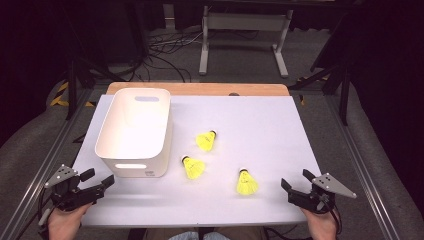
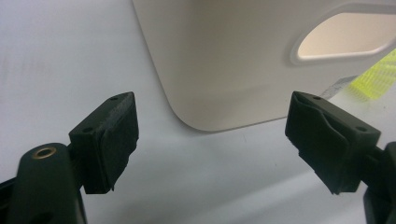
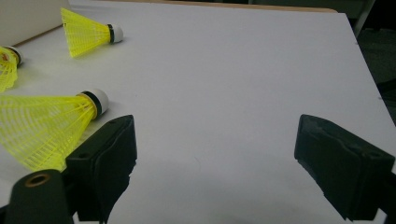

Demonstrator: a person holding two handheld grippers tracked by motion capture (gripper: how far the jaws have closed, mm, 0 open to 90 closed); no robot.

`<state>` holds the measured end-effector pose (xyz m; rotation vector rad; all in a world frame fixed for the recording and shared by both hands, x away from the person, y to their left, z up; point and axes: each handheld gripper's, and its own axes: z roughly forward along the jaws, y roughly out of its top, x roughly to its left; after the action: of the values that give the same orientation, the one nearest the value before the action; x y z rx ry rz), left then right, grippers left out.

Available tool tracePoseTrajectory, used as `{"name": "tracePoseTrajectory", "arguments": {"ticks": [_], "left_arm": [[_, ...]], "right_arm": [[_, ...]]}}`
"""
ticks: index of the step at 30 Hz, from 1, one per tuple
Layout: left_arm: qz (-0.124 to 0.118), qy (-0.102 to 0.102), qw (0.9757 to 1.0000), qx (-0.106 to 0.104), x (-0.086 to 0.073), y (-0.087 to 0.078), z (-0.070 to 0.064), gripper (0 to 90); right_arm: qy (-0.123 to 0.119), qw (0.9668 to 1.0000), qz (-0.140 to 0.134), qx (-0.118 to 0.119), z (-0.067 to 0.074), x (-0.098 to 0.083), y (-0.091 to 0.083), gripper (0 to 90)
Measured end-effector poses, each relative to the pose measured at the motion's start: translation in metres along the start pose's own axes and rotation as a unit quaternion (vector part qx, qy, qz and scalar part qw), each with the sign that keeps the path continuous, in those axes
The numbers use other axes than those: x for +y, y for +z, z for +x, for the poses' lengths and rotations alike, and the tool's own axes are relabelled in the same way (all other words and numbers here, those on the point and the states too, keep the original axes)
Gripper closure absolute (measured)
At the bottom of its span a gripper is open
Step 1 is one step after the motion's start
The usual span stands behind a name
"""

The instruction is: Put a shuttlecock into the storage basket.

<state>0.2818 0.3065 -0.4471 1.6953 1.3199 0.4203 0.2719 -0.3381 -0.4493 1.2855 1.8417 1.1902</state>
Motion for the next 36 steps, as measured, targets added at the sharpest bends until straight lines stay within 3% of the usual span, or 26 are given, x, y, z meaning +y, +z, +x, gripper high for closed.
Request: {"name": "tracePoseTrajectory", "arguments": {"ticks": [16, 19, 36], "left_arm": [[0.006, -0.001, 1.0000, -0.001, 0.0001, 0.0009, 0.0001, 18.1], [0.005, -0.010, 0.9999, -0.008, 0.0007, 0.0002, 0.0011, 18.0], [0.003, -0.016, 0.9998, 0.011, 0.0032, -0.0059, 0.0056, 17.7]], "right_arm": [[-0.001, 1.0000, 0.005, 0.000, 0.0003, -0.0007, -0.0002, 13.5], [-0.001, 1.0000, 0.008, 0.001, 0.0006, -0.0008, 0.0001, 13.5], [-0.008, 0.9999, 0.013, 0.005, 0.0018, -0.0010, 0.0009, 13.5]]}}
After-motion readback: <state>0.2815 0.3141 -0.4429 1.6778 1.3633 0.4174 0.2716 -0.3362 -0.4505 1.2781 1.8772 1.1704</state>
